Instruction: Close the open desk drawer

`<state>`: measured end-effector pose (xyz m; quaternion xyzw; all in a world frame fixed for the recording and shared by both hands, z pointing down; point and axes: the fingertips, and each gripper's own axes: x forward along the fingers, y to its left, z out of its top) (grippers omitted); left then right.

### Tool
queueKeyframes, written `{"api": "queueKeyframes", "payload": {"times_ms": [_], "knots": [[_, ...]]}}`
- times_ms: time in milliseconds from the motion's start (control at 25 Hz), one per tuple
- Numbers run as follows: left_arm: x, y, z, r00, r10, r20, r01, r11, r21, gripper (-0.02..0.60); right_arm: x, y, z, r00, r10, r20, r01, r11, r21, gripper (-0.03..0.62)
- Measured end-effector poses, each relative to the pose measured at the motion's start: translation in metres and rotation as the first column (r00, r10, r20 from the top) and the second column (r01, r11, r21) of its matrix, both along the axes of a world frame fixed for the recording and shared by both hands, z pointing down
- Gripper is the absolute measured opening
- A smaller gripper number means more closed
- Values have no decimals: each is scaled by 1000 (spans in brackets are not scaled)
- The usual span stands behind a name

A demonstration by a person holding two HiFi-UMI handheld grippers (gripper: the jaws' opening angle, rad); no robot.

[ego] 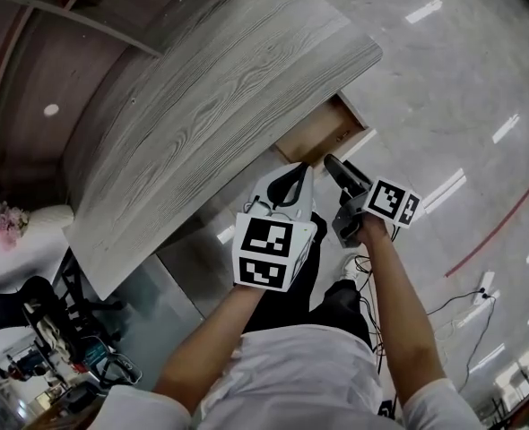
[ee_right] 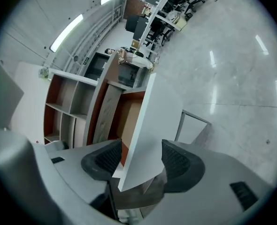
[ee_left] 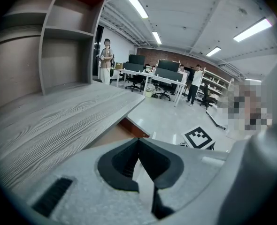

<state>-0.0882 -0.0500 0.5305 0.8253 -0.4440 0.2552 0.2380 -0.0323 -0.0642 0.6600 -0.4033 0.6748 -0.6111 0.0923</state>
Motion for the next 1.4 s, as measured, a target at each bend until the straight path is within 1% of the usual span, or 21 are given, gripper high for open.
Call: {"api": "queueKeyframes", "payload": {"times_ms": [80, 200, 320, 480, 680, 880, 1040, 1240, 1400], "knots": [[-2, 0, 2, 1000, -1, 0, 1, 1000, -1, 3, -4, -5, 2, 1000, -1, 3, 1, 1000, -4, 229], [-3, 0, 3, 1000, -8, -6, 8, 1000, -3, 3, -5, -7, 7, 1000, 6, -20, -7, 1000, -21, 226], [-4, -1, 3, 1000, -11, -10, 11, 1000, 1, 2, -2, -4, 9, 999, 38, 13, -37, 999, -39, 208], [-5, 0, 3, 1000, -7, -3, 7, 1000, -2, 3, -2, -5, 6, 998, 68, 3, -68, 996, -57, 189], [-5, 0, -3, 1000, -12, -5, 12, 1000, 9, 3, -2, -5, -10, 994, 107, 29, -105, 993, -62, 190], [1, 1, -6, 1000, -6, -5, 7, 1000, 13, 3, -1, -7, -28, 992, 99, 78, -98, 995, -22, 189], [4, 0, -9, 1000, -13, -16, 13, 1000, 18, 3, -3, -8, -36, 993, 84, 82, -83, 996, -6, 189], [3, -1, -10, 1000, -13, -9, 13, 1000, 14, 3, -4, -10, -44, 992, 80, 101, -81, 997, 10, 190], [4, -3, -11, 1000, -8, -6, 8, 1000, 17, 3, -8, -12, -47, 993, 55, 100, -57, 998, 18, 189]]}}
